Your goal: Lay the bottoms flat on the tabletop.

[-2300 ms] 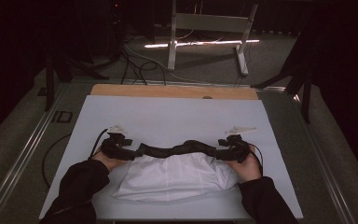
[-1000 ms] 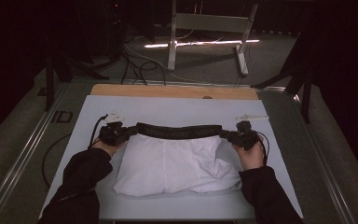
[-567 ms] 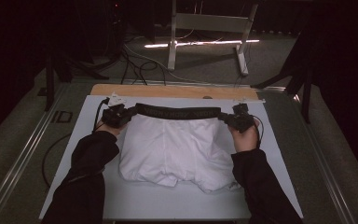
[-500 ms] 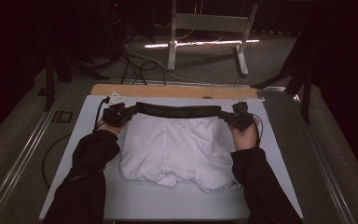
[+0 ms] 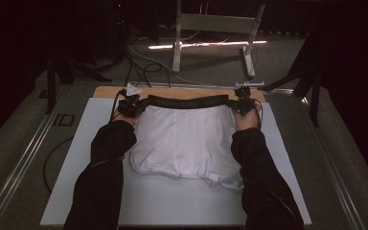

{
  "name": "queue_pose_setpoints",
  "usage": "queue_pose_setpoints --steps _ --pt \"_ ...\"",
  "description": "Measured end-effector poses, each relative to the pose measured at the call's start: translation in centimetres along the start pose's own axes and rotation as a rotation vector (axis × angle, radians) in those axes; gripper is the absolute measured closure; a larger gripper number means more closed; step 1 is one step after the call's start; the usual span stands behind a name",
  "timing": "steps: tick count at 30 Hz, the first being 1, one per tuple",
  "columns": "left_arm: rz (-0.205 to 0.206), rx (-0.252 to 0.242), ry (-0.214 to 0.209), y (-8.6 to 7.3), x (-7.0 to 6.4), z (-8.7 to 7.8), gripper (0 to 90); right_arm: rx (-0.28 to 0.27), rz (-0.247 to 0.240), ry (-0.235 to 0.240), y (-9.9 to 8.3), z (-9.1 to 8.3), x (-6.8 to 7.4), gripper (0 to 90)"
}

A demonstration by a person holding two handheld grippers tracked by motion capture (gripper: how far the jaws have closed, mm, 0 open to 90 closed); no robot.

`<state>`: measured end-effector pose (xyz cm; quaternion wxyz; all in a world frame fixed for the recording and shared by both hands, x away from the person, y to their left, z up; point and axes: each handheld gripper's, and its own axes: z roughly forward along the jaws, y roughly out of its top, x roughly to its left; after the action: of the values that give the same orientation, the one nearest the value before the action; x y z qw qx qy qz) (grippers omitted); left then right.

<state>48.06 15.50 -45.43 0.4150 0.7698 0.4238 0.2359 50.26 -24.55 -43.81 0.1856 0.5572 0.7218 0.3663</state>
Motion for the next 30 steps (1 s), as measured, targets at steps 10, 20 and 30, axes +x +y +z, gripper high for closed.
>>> queue_pose_setpoints --steps 10,20,30 --pt "-0.056 0.064 0.042 1.4 0.7 3.2 79.2 0.022 0.077 -0.036 1.8 3.0 -1.7 75.6" --pt "-0.102 0.126 0.005 0.3 0.5 3.9 12.3 0.022 0.07 -0.01 1.4 3.9 -1.6 25.8" --pt "-0.091 0.096 -0.068 0.2 -0.3 2.2 4.8 0.023 -0.009 0.067 0.0 3.3 0.0 15.0"
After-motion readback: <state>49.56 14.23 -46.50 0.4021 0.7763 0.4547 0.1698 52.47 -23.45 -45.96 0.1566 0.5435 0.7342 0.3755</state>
